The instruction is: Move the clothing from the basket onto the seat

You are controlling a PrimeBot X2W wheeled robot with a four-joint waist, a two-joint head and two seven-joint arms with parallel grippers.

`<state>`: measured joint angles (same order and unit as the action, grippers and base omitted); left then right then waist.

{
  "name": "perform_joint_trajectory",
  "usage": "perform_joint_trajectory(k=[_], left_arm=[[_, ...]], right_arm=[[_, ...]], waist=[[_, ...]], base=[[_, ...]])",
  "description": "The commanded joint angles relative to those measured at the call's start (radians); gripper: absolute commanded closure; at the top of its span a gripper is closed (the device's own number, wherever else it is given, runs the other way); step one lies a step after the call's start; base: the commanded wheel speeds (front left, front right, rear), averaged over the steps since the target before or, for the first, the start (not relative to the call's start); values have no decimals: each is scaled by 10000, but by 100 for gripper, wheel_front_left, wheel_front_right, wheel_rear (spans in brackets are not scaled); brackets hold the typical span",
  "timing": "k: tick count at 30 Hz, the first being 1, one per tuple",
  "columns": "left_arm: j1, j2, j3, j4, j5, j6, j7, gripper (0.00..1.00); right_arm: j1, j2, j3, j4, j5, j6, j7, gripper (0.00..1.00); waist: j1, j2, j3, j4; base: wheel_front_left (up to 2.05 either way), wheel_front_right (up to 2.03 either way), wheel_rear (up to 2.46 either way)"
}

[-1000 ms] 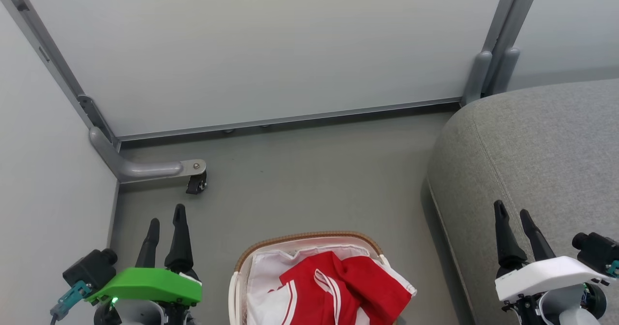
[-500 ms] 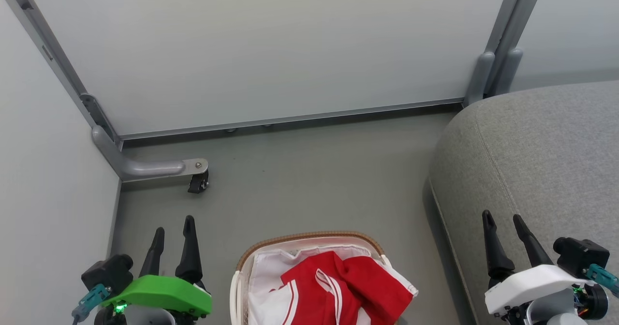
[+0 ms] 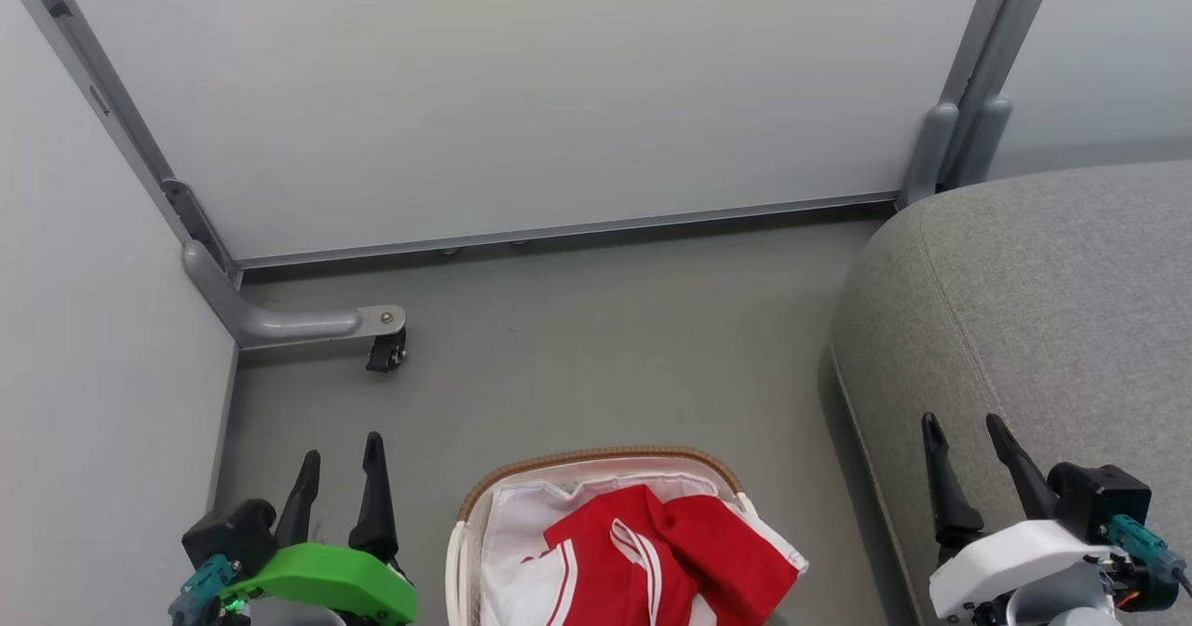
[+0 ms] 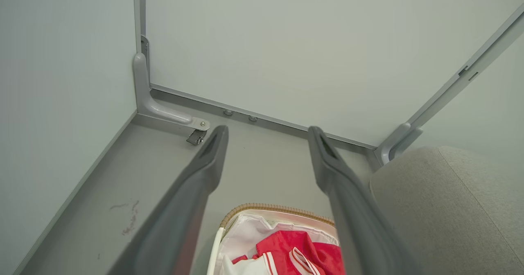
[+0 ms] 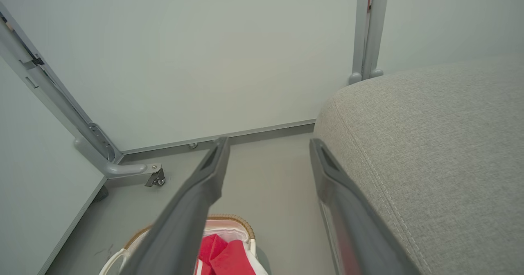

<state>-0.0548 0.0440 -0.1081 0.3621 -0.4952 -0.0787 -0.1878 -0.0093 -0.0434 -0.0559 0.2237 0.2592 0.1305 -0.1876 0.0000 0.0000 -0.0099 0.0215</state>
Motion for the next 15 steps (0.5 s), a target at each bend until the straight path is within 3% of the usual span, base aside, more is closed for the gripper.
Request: perform_joint_trajectory(k=[1,15], left_arm=[[-43,69,-30,12,213,19,-113,0],[-60,77,-159,336,1151,77,-424,0]], right_arm=[[87,-66,-32,-17,-261,3,-115,0],[172,-79,-81,-10,-1503,2,-429,0]], waist=[[0,0,-1,7],[0,0,2,71]], base=[[0,0,0],[0,0,0]])
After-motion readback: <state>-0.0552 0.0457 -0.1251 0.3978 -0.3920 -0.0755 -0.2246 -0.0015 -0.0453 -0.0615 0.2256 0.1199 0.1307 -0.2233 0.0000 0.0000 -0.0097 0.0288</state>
